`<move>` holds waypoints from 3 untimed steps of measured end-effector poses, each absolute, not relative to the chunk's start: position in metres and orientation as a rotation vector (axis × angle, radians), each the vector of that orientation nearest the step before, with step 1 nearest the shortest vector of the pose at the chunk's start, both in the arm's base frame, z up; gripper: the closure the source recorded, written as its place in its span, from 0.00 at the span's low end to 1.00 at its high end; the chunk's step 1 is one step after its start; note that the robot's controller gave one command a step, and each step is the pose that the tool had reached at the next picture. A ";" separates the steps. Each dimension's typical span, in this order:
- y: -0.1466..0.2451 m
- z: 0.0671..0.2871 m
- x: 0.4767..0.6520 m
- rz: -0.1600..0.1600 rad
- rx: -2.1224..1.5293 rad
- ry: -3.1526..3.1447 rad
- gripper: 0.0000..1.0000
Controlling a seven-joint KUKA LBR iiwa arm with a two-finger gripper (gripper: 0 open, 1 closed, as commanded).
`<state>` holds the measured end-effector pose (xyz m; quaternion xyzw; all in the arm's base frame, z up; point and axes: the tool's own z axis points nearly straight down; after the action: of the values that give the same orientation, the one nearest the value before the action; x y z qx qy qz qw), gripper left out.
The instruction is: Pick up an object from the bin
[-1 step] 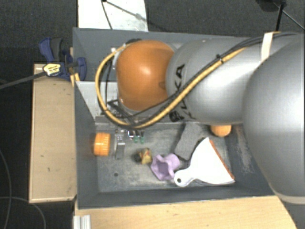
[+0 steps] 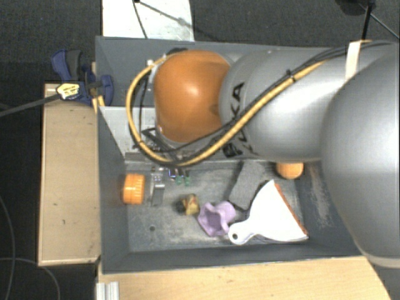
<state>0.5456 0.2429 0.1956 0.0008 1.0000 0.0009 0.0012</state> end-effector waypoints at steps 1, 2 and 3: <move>0.198 0.205 0.527 0.002 -0.092 3.140 0.00; 0.165 0.203 0.512 0.001 -0.222 3.131 0.00; 0.144 0.155 0.511 0.004 -0.268 3.121 0.00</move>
Offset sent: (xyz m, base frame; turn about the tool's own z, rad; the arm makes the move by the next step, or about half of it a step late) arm -0.0364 -0.0800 0.0068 -0.1442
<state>0.5114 0.1442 0.1546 -0.0854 0.9963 0.0012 0.0046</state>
